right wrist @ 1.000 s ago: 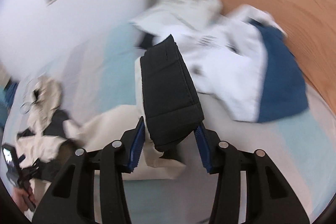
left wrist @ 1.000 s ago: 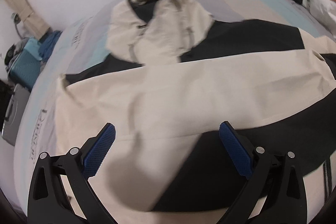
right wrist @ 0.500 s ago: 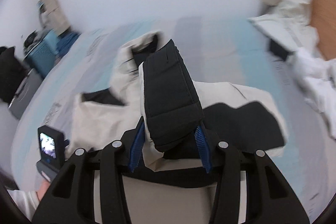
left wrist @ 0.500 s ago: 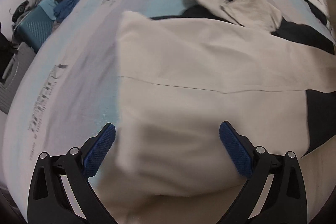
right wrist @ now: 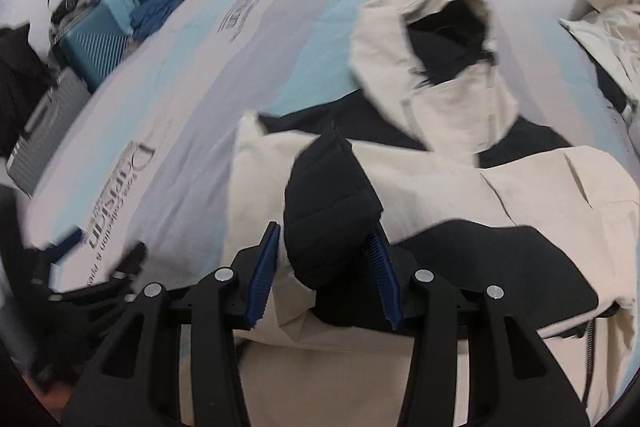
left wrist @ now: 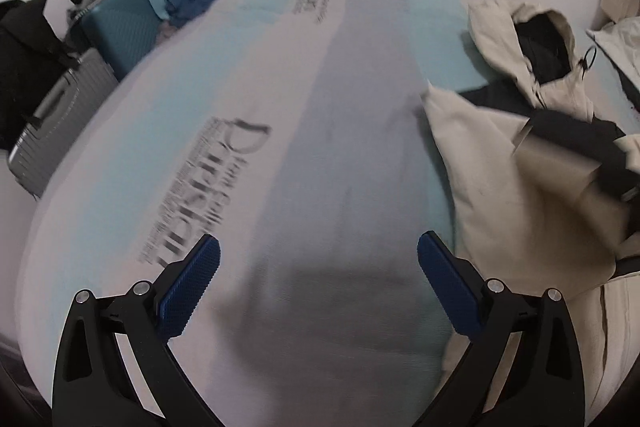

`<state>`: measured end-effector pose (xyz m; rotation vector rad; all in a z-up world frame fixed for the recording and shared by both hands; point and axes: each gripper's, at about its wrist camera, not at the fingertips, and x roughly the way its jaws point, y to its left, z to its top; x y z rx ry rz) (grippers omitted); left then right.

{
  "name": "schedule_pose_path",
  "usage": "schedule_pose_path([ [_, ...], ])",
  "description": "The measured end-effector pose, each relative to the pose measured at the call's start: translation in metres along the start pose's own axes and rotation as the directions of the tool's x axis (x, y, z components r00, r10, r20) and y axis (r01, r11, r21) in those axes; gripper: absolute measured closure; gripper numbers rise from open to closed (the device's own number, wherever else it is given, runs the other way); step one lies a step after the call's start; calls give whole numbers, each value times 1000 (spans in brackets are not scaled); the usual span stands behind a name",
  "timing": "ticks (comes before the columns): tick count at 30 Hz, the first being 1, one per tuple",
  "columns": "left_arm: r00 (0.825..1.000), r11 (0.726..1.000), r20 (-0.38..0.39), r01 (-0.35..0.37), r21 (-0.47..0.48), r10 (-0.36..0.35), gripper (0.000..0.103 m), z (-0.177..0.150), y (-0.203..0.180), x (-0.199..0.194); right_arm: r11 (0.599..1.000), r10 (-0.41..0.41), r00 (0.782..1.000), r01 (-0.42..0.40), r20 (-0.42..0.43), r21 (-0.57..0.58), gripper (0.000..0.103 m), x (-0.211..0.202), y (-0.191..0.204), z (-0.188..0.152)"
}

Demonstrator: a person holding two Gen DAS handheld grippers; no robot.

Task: Fold large clothes
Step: 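Fold the held sleeve across the jacket body with the right gripper and release, then grasp the beige hood edge with both grippers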

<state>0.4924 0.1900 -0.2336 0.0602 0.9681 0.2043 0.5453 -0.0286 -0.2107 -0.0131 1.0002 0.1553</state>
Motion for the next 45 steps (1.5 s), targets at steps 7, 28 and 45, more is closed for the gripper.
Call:
schedule_pose_path([
  [7, 1000, 1000, -12, 0, -29, -1, 6, 4, 20, 3, 995, -22, 997, 15, -74, -94, 66, 44, 57, -11],
  [28, 970, 966, -64, 239, 97, -233, 6, 17, -143, 12, 987, -144, 981, 151, -129, 47, 48, -28, -212, -44],
  [45, 937, 929, -50, 350, 121, -347, 6, 147, -167, 30, 996, -50, 999, 49, -7, -79, 26, -43, -225, 91],
])
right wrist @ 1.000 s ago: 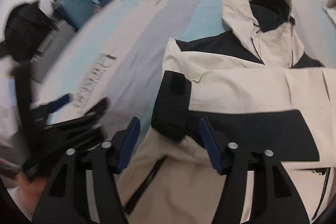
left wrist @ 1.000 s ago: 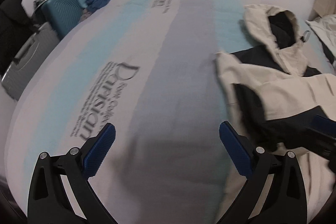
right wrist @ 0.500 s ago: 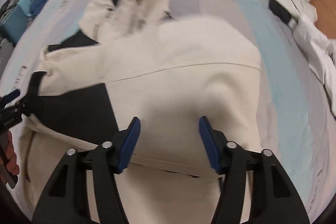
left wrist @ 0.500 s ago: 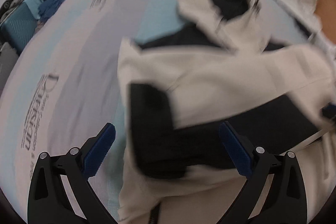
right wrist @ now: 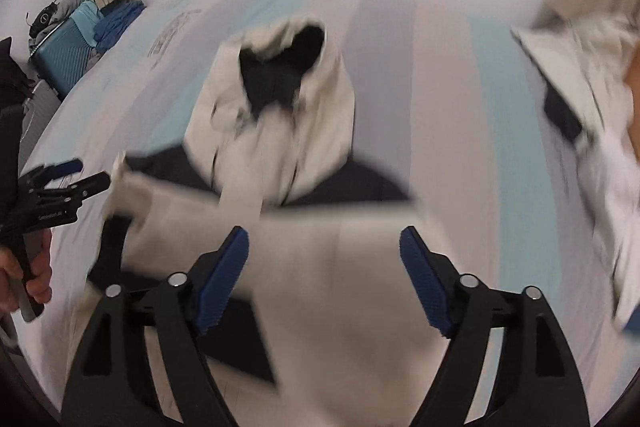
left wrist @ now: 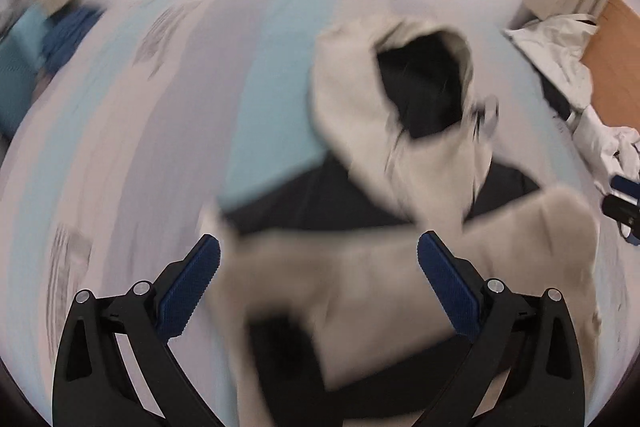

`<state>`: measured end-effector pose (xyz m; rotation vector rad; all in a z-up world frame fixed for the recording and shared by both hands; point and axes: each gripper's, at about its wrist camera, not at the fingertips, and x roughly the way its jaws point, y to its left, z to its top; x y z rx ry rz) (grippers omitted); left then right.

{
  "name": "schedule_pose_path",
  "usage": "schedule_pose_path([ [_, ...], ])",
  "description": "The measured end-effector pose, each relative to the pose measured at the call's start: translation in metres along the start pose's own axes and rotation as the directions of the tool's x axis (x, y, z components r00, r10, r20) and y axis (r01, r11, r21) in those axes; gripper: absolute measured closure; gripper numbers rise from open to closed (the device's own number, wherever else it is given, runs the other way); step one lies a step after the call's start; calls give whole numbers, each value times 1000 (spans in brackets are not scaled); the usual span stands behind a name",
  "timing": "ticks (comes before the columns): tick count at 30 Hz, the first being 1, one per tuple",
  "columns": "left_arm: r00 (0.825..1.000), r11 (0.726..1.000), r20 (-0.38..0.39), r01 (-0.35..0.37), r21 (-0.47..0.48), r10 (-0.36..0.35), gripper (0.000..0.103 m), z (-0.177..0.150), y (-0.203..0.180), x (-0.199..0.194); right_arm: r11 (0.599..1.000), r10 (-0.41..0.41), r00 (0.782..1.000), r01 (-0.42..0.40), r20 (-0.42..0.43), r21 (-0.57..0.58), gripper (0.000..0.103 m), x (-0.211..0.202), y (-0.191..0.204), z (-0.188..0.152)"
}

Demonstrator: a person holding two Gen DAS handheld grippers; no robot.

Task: Fold large clothes
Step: 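Grasp the beige hood edge with both grippers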

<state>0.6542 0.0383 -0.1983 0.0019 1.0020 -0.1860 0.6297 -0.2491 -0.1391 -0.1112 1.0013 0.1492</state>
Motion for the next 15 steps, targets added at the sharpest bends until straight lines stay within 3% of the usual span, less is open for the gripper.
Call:
schedule_pose_path([
  [2, 999, 999, 8, 37, 32, -38, 6, 43, -7, 27, 1000, 15, 1000, -15, 10, -26, 27, 19, 3, 36],
  [3, 995, 994, 0, 97, 50, -97, 6, 67, -9, 44, 999, 20, 1000, -20, 2, -43, 26, 33, 4, 58],
  [7, 977, 970, -38, 212, 123, -208, 6, 121, -20, 87, 995, 63, 998, -61, 28, -80, 27, 73, 4, 118],
  [11, 978, 971, -80, 202, 130, -193, 6, 148, -25, 126, 996, 61, 998, -59, 26, -72, 26, 112, 1, 157],
  [15, 989, 983, -100, 124, 138, -111, 6, 157, -30, 158, 999, 35, 999, -35, 0, -40, 27, 148, -5, 172],
])
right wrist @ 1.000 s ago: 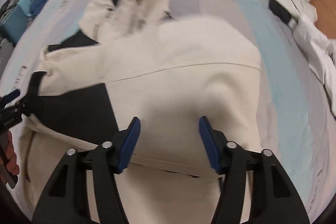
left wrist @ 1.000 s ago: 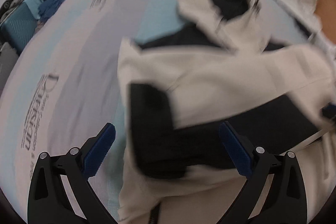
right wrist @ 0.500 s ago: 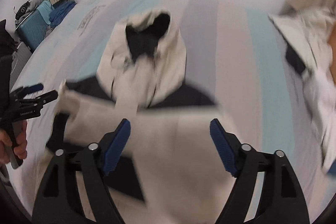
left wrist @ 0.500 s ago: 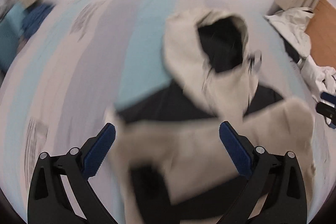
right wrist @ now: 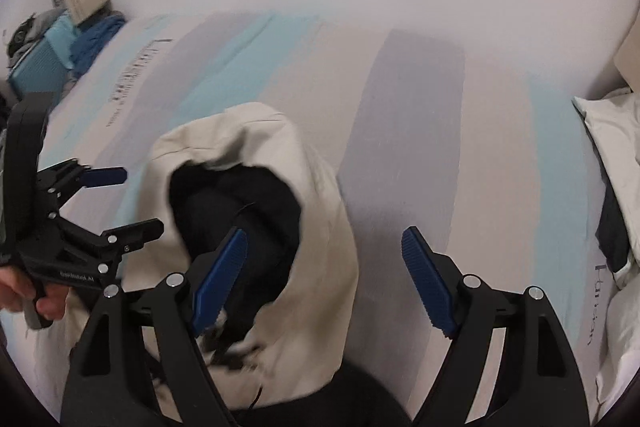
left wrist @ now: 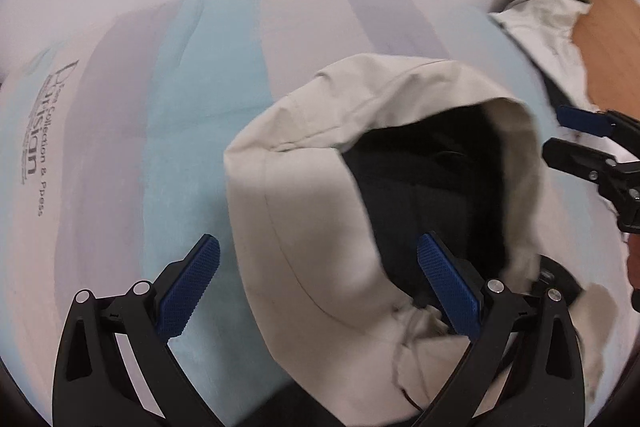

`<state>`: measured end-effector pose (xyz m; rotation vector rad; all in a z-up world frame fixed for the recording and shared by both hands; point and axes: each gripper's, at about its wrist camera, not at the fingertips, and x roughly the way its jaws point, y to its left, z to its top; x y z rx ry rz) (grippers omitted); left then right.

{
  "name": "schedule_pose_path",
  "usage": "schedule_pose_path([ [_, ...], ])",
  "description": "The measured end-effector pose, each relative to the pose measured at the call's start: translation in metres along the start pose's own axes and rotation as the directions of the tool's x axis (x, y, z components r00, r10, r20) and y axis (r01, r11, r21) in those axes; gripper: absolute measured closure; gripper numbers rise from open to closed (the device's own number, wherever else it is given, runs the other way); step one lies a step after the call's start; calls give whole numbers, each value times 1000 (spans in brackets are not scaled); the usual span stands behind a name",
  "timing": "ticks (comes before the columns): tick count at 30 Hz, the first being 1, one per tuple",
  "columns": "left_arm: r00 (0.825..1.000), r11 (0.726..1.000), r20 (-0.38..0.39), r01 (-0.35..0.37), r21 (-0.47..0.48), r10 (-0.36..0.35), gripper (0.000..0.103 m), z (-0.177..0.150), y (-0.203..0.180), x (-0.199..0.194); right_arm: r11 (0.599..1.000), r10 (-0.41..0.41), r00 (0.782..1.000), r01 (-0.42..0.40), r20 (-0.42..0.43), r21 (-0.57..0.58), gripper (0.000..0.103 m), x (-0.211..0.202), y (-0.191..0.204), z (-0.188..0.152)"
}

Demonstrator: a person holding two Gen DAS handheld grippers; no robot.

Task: Fold large clothes
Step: 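Grasp the beige hood edge with both grippers, then lift the hood and fold it down over the jacket body, open both grippers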

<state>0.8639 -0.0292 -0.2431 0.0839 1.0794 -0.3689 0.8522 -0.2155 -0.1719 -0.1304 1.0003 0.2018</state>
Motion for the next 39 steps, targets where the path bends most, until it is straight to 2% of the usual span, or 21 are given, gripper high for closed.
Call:
schedule_pose_path([
  [2, 1000, 999, -17, -18, -26, 17, 6, 3, 4, 11, 1000, 1, 1000, -1, -12, 18, 26, 13, -3, 2],
  [6, 999, 997, -31, -7, -72, 5, 6, 9, 11, 27, 1000, -10, 1000, 11, -27, 15, 28, 30, -1, 3],
  [8, 999, 998, -39, -26, -64, 24, 6, 9, 11, 31, 1000, -10, 999, 10, -31, 11, 36, 37, 1, 5],
  [12, 998, 997, -43, -55, -51, 53, 7, 10, 11, 35, 999, -15, 999, 16, -34, 28, 45, 45, 3, 9],
  [14, 998, 996, -42, -42, -73, 39, 10, 9, 16, 37, 999, -28, 999, 28, -35, 26, 49, 48, 5, 11],
  [17, 998, 996, -44, -45, -74, 42, 23, 7, 18, 39, 999, -35, 998, 36, -45, 30, 61, 52, 6, 14],
  [19, 998, 997, -51, -24, -71, 21, 38, 5, 17, 40, 998, -42, 998, 44, -48, 36, 70, 53, 6, 13],
  [20, 999, 997, -48, -23, -70, 19, 40, 5, 15, 40, 998, -43, 998, 45, -52, 45, 73, 54, 5, 13],
  [22, 999, 998, -45, -26, -54, 23, 51, 3, 11, 39, 997, -39, 998, 42, -52, 60, 75, 54, 4, 13],
  [26, 999, 999, -40, -32, -41, 31, 61, 1, 7, 35, 997, -36, 998, 39, -53, 67, 84, 53, 5, 11],
  [27, 999, 998, -39, -32, -45, 30, 67, 0, 7, 34, 996, -36, 998, 40, -52, 73, 87, 51, 3, 9],
  [30, 999, 998, -38, -32, -49, 30, 80, -5, 7, 29, 995, -40, 998, 44, -51, 93, 88, 47, 0, 7],
  [34, 998, 998, -29, -54, -31, 53, 89, -7, 0, 26, 995, -34, 998, 39, -55, 88, 88, 43, 1, 3],
  [39, 997, 997, -20, -69, -31, 69, 94, -8, -2, 21, 994, -20, 999, 25, -48, 106, 92, 37, -3, -4],
])
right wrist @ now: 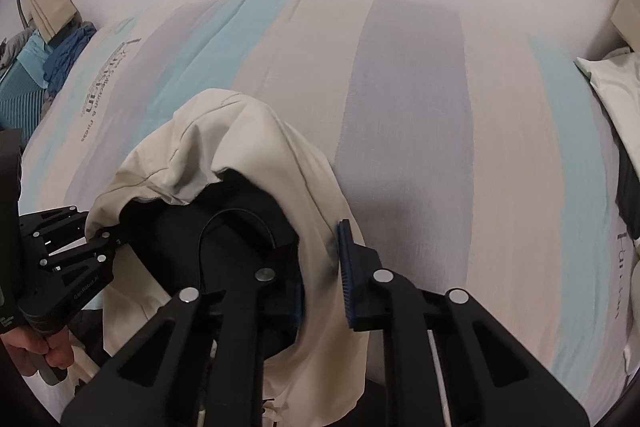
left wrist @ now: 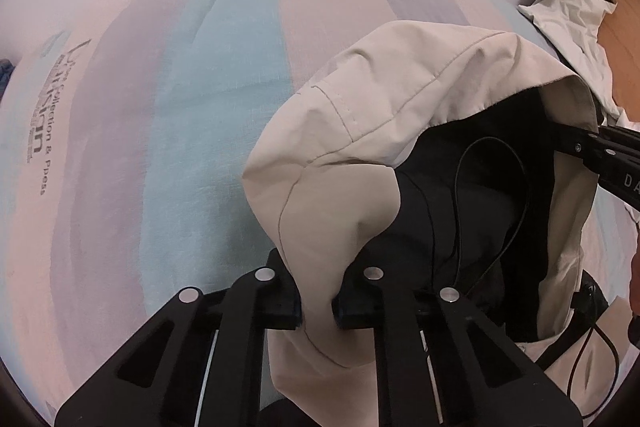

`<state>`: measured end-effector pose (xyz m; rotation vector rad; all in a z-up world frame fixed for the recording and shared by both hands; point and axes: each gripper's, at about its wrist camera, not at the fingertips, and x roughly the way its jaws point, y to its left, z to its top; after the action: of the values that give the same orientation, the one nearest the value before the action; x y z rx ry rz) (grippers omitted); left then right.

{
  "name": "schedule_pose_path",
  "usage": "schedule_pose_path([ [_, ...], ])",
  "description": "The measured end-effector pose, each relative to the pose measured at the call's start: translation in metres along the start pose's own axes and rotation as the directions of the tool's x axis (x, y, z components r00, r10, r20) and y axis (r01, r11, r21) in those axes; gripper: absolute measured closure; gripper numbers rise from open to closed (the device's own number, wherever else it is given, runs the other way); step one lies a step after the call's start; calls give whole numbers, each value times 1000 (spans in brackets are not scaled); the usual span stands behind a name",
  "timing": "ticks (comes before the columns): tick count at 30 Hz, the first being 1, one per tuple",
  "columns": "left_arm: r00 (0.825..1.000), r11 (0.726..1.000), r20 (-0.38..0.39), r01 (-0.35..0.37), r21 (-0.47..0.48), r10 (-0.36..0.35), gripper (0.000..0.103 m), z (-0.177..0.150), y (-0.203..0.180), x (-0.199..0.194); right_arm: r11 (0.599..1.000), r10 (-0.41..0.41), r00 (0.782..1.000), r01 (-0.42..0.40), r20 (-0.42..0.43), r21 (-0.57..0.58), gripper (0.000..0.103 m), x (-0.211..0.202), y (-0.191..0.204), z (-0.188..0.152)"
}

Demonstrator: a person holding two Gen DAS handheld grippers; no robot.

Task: Fold large clothes
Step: 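Lift the hood and fold it down over the jacket body, open both grippers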

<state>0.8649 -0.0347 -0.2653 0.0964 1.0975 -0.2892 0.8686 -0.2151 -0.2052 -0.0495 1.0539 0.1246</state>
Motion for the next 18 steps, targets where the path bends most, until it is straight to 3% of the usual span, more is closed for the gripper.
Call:
schedule_pose_path([
  [9, 999, 1000, 37, -1, -15, 2, 97, -4, 2, -20, 1000, 23, 999, -23, 37, 9, 95, -22, -4, -7],
  [18, 987, 999, 163, 10, -45, -3, 98, -18, -5, -81, 999, 44, 992, -45, 116, 8, 95, -79, -10, -19],
])
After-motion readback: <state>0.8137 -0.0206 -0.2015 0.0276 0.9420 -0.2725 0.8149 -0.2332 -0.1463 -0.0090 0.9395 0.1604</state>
